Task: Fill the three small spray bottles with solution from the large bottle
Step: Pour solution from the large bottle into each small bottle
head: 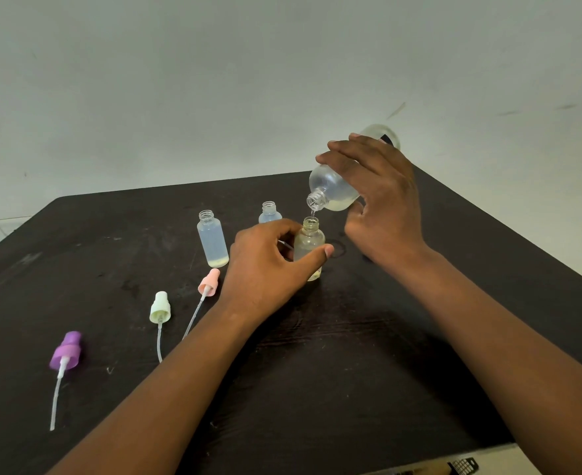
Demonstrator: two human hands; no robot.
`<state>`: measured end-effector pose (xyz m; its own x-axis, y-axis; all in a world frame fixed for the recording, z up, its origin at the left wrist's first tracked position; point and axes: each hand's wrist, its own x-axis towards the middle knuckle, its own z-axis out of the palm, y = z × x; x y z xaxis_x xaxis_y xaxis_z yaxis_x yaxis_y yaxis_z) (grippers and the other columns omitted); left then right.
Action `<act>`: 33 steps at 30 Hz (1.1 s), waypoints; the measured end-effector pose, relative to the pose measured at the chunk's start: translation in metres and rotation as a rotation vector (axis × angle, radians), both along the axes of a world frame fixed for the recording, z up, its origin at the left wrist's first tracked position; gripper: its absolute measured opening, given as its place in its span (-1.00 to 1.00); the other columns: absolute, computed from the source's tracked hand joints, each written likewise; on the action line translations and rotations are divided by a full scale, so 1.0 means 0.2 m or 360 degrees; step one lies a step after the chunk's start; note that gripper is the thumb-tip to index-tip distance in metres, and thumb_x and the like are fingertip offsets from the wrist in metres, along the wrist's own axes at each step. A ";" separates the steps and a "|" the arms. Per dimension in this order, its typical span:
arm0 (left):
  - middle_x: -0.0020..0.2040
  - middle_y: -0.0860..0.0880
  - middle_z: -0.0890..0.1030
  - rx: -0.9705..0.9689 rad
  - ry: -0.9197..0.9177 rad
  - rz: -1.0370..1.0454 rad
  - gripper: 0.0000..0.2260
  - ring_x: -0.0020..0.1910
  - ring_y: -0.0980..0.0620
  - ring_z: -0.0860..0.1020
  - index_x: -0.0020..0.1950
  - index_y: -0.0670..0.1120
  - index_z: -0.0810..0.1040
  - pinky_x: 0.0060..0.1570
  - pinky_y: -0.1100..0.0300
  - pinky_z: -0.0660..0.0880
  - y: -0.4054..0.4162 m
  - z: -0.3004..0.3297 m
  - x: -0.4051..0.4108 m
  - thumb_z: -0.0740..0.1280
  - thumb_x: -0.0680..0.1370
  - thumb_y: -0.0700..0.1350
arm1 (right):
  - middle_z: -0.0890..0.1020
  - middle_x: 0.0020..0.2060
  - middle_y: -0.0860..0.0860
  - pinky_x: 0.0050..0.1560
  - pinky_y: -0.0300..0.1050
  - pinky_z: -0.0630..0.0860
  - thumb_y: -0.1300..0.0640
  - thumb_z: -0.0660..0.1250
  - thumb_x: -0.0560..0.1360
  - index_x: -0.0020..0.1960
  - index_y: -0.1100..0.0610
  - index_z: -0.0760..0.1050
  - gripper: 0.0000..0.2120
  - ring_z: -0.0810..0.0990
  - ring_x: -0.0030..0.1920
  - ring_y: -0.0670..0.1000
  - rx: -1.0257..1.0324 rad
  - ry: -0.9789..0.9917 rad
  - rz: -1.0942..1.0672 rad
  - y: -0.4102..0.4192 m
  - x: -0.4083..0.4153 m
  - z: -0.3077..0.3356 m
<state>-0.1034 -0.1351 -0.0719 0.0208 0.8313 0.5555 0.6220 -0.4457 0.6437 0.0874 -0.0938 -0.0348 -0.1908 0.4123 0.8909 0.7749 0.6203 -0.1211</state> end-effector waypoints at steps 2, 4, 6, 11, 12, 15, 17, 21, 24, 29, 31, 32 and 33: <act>-0.17 0.19 0.71 0.0001 0.0011 0.0006 -0.55 -0.18 0.21 0.67 0.03 0.08 0.75 -0.15 0.10 0.68 0.00 0.00 0.00 0.44 0.40 0.40 | 0.65 0.31 0.01 0.38 0.21 0.45 0.51 0.35 0.24 0.30 0.11 0.64 -0.33 0.54 0.42 0.15 -0.0001 -0.0008 0.0004 0.00 -0.01 0.00; -0.18 0.19 0.70 0.0003 0.0013 0.0006 -0.56 -0.18 0.21 0.67 0.03 0.08 0.75 -0.15 0.11 0.68 0.00 0.00 0.00 0.45 0.41 0.39 | 0.65 0.30 0.02 0.38 0.21 0.45 0.52 0.35 0.24 0.30 0.12 0.64 -0.32 0.54 0.41 0.15 0.0001 -0.0004 0.0009 0.00 -0.01 -0.01; -0.17 0.20 0.71 0.0005 0.0012 0.0003 -0.58 -0.17 0.22 0.67 0.04 0.08 0.75 -0.15 0.12 0.68 0.00 0.00 0.00 0.47 0.42 0.38 | 0.65 0.30 0.02 0.38 0.21 0.45 0.52 0.35 0.23 0.30 0.12 0.64 -0.32 0.53 0.42 0.15 0.0000 0.0011 0.0015 0.00 0.00 0.00; -0.16 0.20 0.71 0.0005 0.0007 -0.0002 -0.59 -0.18 0.22 0.67 0.04 0.08 0.75 -0.14 0.12 0.69 0.00 0.00 0.00 0.48 0.42 0.36 | 0.65 0.30 0.01 0.38 0.22 0.45 0.51 0.34 0.22 0.30 0.11 0.64 -0.31 0.53 0.41 0.15 -0.0010 -0.0004 0.0015 0.00 0.00 0.00; -0.16 0.20 0.71 0.0008 0.0005 -0.0003 -0.59 -0.18 0.22 0.67 0.04 0.08 0.75 -0.15 0.12 0.69 0.00 0.00 0.00 0.48 0.42 0.36 | 0.65 0.30 0.01 0.37 0.22 0.45 0.51 0.34 0.22 0.30 0.11 0.64 -0.31 0.54 0.41 0.15 -0.0008 -0.0006 0.0016 0.00 0.00 0.00; -0.17 0.19 0.71 0.0005 -0.0010 -0.0005 -0.57 -0.18 0.20 0.68 0.04 0.07 0.75 -0.15 0.10 0.69 0.00 0.00 0.00 0.47 0.41 0.37 | 0.65 0.30 0.01 0.37 0.23 0.46 0.52 0.34 0.23 0.30 0.11 0.64 -0.31 0.54 0.41 0.15 -0.0004 -0.0003 0.0019 0.00 0.00 0.00; -0.18 0.18 0.72 -0.0002 -0.0019 -0.0005 -0.58 -0.20 0.19 0.68 0.02 0.07 0.75 -0.14 0.07 0.69 0.00 0.00 0.00 0.47 0.41 0.37 | 0.65 0.30 0.01 0.37 0.21 0.45 0.51 0.35 0.23 0.30 0.11 0.64 -0.32 0.54 0.42 0.15 -0.0006 0.0001 0.0019 0.00 0.00 0.00; -0.20 0.16 0.71 -0.0014 -0.0031 -0.0004 -0.59 -0.21 0.17 0.68 0.00 0.07 0.75 -0.14 0.04 0.68 0.00 0.00 0.00 0.48 0.41 0.36 | 0.65 0.29 0.00 0.37 0.21 0.45 0.51 0.35 0.23 0.29 0.10 0.65 -0.32 0.54 0.41 0.14 0.0006 0.0009 0.0023 0.00 0.00 0.00; -0.18 0.17 0.72 -0.0011 -0.0016 -0.0004 -0.56 -0.20 0.19 0.68 0.02 0.07 0.75 -0.13 0.05 0.69 0.00 0.00 0.00 0.45 0.40 0.39 | 0.66 0.29 0.00 0.37 0.21 0.45 0.50 0.34 0.24 0.29 0.10 0.65 -0.33 0.54 0.41 0.14 0.0017 0.0004 0.0027 0.01 0.00 0.00; -0.18 0.17 0.72 -0.0014 -0.0016 -0.0005 -0.58 -0.19 0.20 0.68 0.02 0.07 0.75 -0.12 0.06 0.68 -0.01 0.00 0.00 0.47 0.41 0.37 | 0.66 0.29 0.01 0.36 0.22 0.45 0.50 0.32 0.24 0.29 0.11 0.65 -0.33 0.54 0.41 0.15 0.0023 -0.0005 0.0025 0.00 0.00 0.00; -0.18 0.17 0.72 -0.0021 -0.0014 -0.0005 -0.57 -0.18 0.19 0.68 0.03 0.07 0.76 -0.11 0.05 0.68 -0.01 0.00 0.00 0.46 0.40 0.38 | 0.66 0.29 0.01 0.36 0.22 0.46 0.50 0.32 0.23 0.29 0.11 0.65 -0.33 0.54 0.41 0.15 0.0026 -0.0003 0.0024 0.00 0.00 0.01; -0.18 0.17 0.72 -0.0025 -0.0017 -0.0007 -0.57 -0.19 0.19 0.68 0.03 0.07 0.76 -0.11 0.05 0.68 -0.01 0.01 0.00 0.46 0.40 0.38 | 0.66 0.29 0.02 0.36 0.22 0.45 0.50 0.32 0.23 0.29 0.11 0.65 -0.33 0.54 0.41 0.16 0.0028 -0.0006 0.0022 0.00 0.00 0.01; -0.18 0.16 0.72 -0.0025 -0.0020 -0.0009 -0.57 -0.19 0.18 0.68 0.02 0.07 0.76 -0.12 0.04 0.68 -0.01 0.00 0.00 0.46 0.40 0.38 | 0.66 0.29 0.02 0.36 0.22 0.45 0.50 0.32 0.23 0.29 0.12 0.65 -0.33 0.54 0.41 0.16 0.0027 -0.0011 0.0021 0.00 0.00 0.01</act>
